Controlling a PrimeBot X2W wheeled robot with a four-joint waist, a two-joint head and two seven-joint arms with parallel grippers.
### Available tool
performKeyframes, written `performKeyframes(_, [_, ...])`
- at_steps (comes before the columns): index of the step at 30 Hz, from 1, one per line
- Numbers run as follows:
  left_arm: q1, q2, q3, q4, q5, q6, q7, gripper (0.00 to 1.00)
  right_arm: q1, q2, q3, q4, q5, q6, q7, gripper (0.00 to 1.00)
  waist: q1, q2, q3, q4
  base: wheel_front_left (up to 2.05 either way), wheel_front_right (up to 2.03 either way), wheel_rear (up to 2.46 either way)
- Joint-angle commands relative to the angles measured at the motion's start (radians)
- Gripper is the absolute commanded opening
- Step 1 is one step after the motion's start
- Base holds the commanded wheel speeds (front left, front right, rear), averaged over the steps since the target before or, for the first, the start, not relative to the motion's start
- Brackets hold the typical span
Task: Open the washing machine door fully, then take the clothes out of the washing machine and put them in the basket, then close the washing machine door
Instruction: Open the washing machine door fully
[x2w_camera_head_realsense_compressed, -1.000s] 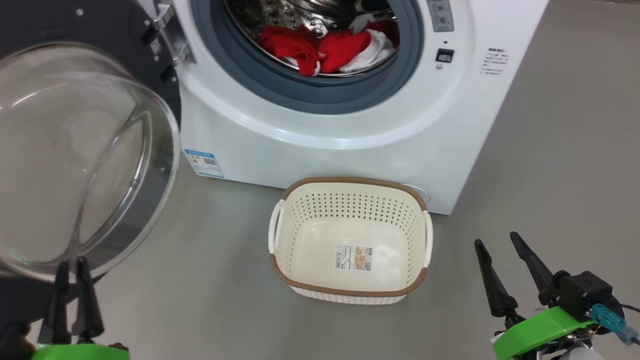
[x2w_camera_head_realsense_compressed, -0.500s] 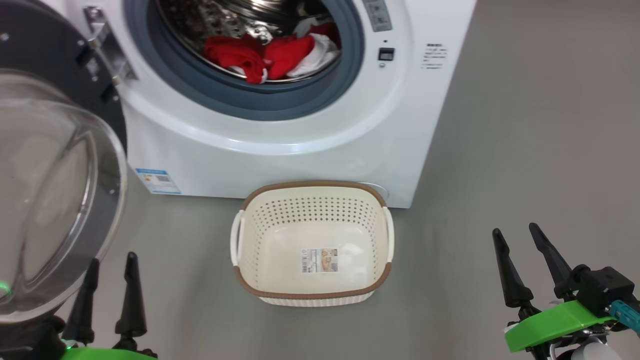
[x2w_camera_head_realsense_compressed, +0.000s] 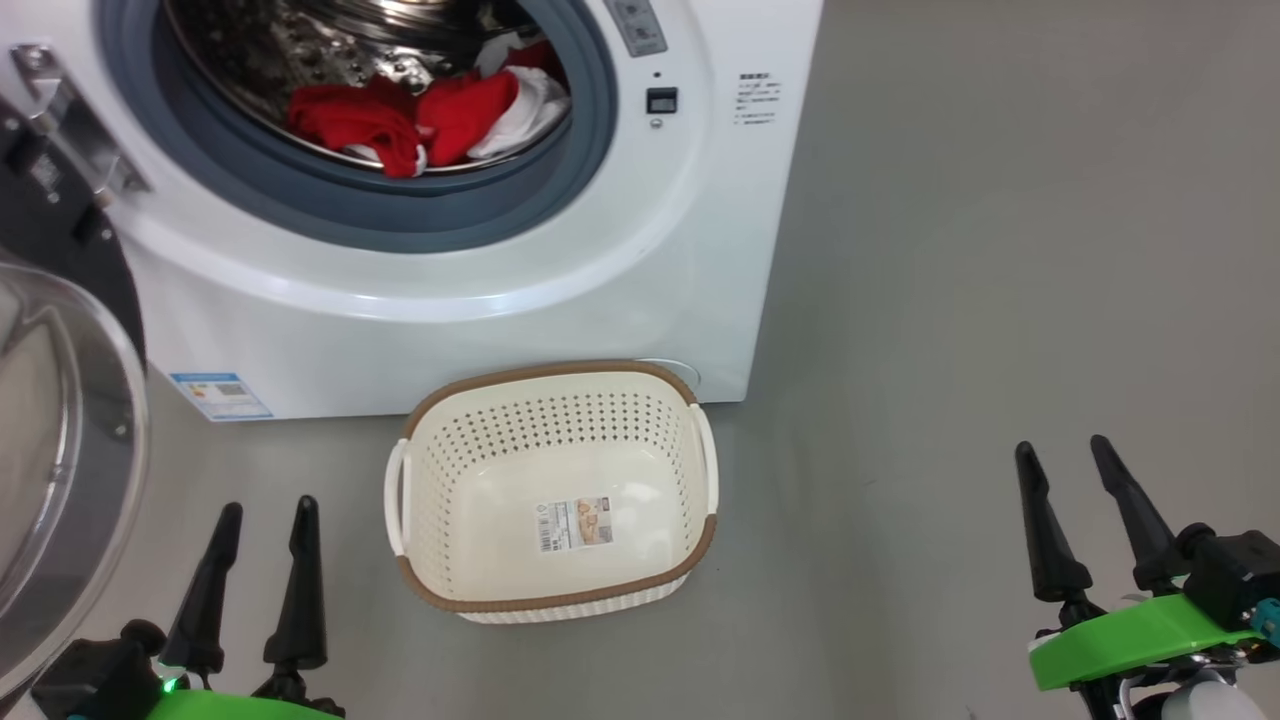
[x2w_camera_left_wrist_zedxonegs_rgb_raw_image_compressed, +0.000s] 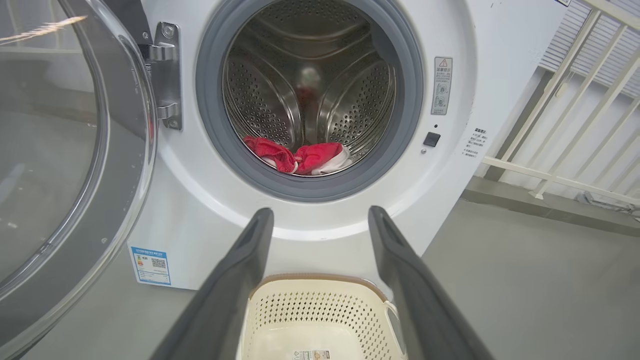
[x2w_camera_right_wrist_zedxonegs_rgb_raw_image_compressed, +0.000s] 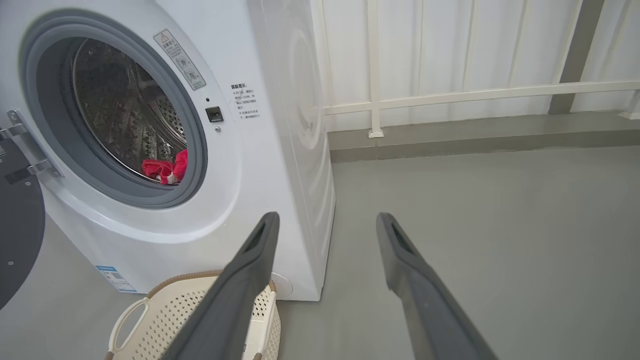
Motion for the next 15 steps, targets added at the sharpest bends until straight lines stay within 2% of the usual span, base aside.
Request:
performKeyframes(1, [-0.009,0.024,0.021,-0.032,0.004,0.001,-0.005,1.00,0.002,-0.014,0.011,-0.030,0.000,0.007,-0.006,1.00,0.0000,0.0000,0.005,-0.023,0.00,0.00,0.00])
performKeyframes(15, [-0.015,0.033,-0.026,-0.056,0.001,0.001,-0.005,1.00,0.012,-0.018,-0.012,-0.039,-0.002,0.007,-0.006,1.00,0.0000,0.0000,0.009,-0.058,0.00,0.00,0.00])
